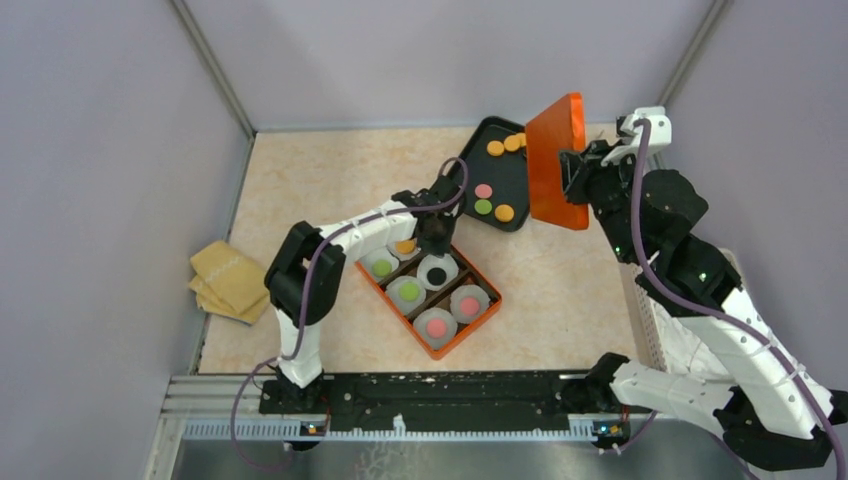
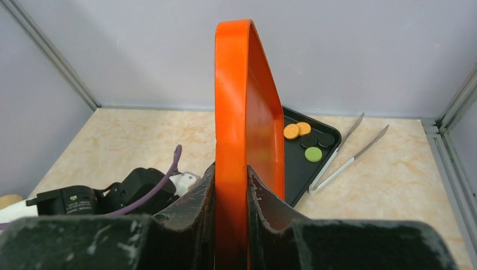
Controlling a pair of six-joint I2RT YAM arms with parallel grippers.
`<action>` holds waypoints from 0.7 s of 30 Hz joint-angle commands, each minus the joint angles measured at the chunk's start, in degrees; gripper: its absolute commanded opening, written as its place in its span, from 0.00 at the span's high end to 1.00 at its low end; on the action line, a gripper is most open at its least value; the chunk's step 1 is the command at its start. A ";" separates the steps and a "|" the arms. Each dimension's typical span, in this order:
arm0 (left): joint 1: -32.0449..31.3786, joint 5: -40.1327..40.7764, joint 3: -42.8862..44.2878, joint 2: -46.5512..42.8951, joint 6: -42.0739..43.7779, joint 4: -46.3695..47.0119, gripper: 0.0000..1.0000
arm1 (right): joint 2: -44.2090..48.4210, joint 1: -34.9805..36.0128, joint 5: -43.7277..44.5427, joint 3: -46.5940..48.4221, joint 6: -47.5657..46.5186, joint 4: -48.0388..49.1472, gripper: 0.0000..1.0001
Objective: Pack the cookies
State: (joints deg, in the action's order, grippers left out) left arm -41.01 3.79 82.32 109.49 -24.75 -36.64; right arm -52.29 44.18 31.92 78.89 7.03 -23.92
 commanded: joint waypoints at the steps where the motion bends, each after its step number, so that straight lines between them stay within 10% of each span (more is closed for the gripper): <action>1: 0.01 -2.20 4.74 3.12 1.03 5.26 1.00 | 0.53 0.06 0.82 1.56 0.11 3.09 1.00; 21: 11.05 -1.82 21.66 14.98 -0.57 7.29 1.00 | -0.60 0.01 0.53 -1.65 0.63 4.01 1.00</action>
State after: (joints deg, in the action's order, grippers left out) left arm -32.32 2.33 102.76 127.11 -26.85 -32.21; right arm -53.08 44.18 32.29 77.38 7.64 -25.34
